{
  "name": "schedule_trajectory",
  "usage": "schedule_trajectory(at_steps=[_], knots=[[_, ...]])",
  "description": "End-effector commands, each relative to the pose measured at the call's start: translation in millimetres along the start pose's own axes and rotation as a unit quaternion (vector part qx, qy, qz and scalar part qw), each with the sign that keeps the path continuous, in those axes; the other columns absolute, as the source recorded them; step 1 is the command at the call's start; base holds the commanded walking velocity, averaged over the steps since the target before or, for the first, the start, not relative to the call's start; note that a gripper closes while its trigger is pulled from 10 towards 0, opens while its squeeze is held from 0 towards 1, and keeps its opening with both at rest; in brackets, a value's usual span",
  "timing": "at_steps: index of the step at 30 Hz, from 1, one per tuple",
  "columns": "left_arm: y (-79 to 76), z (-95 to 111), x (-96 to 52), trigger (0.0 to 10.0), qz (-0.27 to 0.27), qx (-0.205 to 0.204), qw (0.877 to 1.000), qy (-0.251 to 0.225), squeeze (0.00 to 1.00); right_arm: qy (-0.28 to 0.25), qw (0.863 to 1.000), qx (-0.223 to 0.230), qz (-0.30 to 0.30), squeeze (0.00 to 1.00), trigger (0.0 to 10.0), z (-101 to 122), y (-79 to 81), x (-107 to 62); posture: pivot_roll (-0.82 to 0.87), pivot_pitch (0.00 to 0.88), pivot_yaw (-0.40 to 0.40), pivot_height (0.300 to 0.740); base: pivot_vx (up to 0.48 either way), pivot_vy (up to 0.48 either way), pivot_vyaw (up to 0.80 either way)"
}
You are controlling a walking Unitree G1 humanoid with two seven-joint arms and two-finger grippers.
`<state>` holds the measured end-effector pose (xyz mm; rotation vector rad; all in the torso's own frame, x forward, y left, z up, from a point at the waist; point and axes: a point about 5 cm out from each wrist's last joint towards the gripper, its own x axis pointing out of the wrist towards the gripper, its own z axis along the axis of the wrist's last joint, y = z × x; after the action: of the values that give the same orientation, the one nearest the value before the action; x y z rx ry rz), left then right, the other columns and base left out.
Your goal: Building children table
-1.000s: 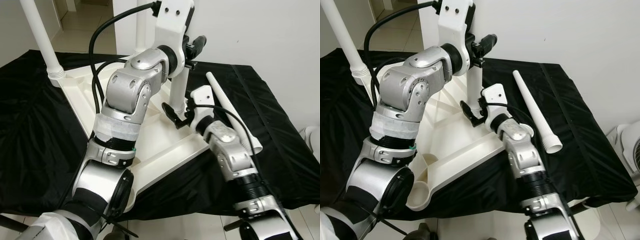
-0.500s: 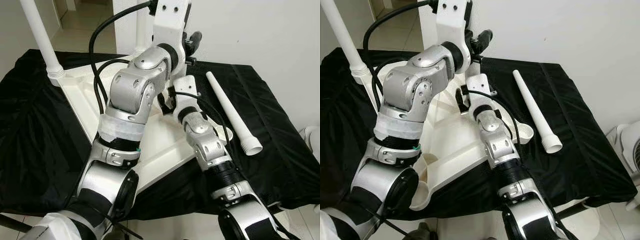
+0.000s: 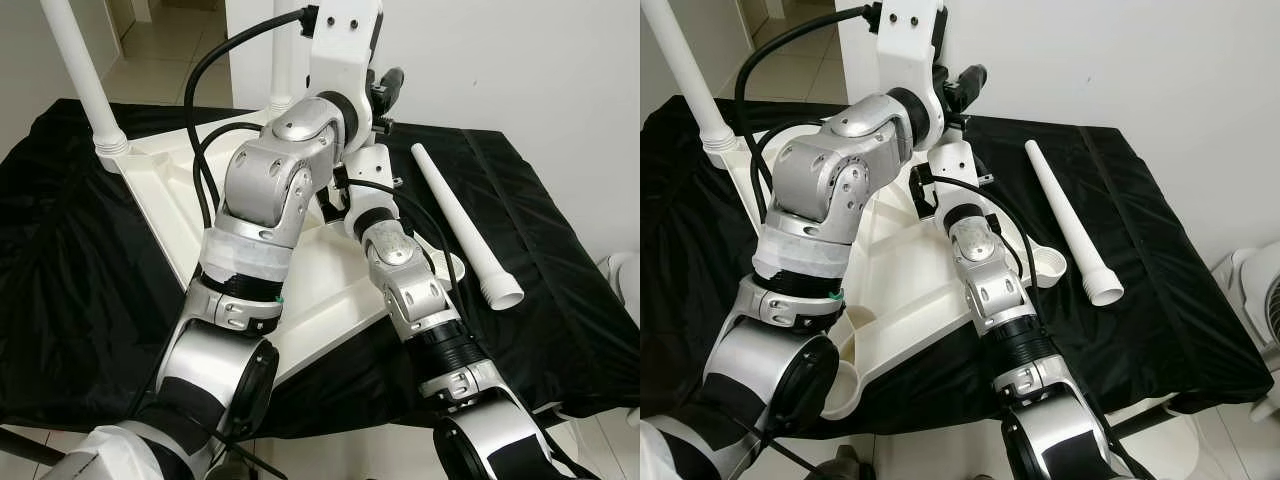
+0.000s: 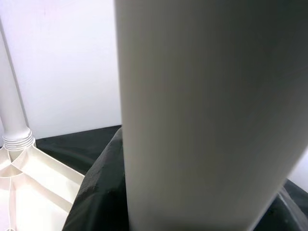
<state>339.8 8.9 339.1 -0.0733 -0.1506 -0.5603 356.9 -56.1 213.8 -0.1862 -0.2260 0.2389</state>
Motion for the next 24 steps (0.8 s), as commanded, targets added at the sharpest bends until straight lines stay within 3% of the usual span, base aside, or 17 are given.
schedule_trajectory(at_steps=[1,2,3,16,17,18,21,24], knots=[[-7.1,7.8,0.6,10.0,-0.019,0.004,1.000,-0.018,0.00,-0.011,1.000,-0.008,-0.001,0.00,1.7,2.9,-0.5,0.0,0.10,0.000,-0.072,0.740,0.000,0.000,0.00],[-7.1,7.8,0.6,10.0,-0.019,0.004,1.000,-0.018,0.00,-0.011,1.000,-0.008,-0.001,0.00,1.7,2.9,-0.5,0.0,0.10,0.000,-0.072,0.740,0.000,0.000,0.00],[-7.5,8.1,0.6,10.0,-0.019,0.003,1.000,-0.019,0.00,-0.012,1.000,-0.008,0.000,0.00,0.0,2.7,0.1,-0.2,0.11,0.000,-0.074,0.740,0.000,0.000,0.00],[-6.2,10.8,0.0,10.0,-0.012,0.007,1.000,-0.025,0.00,0.004,1.000,-0.001,-0.010,0.00,0.0,-2.1,0.1,0.4,0.11,0.000,-0.075,0.740,0.000,0.000,0.00],[-5.4,11.5,0.0,10.0,-0.009,0.008,1.000,-0.027,0.00,0.007,1.000,-0.001,-0.013,0.00,3.8,-2.7,-0.2,0.8,0.11,0.000,-0.074,0.740,0.000,0.000,0.00],[-4.8,12.5,-0.2,10.0,-0.004,0.011,0.999,-0.030,0.00,0.008,1.000,-0.003,-0.015,0.00,10.0,-2.8,-1.0,1.2,0.11,0.000,-0.073,0.740,0.000,0.000,0.00],[-4.2,13.5,-0.4,10.0,0.001,0.015,0.999,-0.034,0.00,0.009,1.000,-0.003,-0.018,0.00,10.0,-2.8,-2.1,1.6,0.11,0.000,-0.073,0.740,0.000,0.000,0.00],[-8.5,18.8,-3.4,10.0,-0.017,0.029,0.996,-0.080,0.00,0.010,1.000,-0.002,-0.022,0.00,10.0,-2.6,-3.0,2.1,0.11,0.000,-0.067,0.740,0.000,0.000,0.00]])
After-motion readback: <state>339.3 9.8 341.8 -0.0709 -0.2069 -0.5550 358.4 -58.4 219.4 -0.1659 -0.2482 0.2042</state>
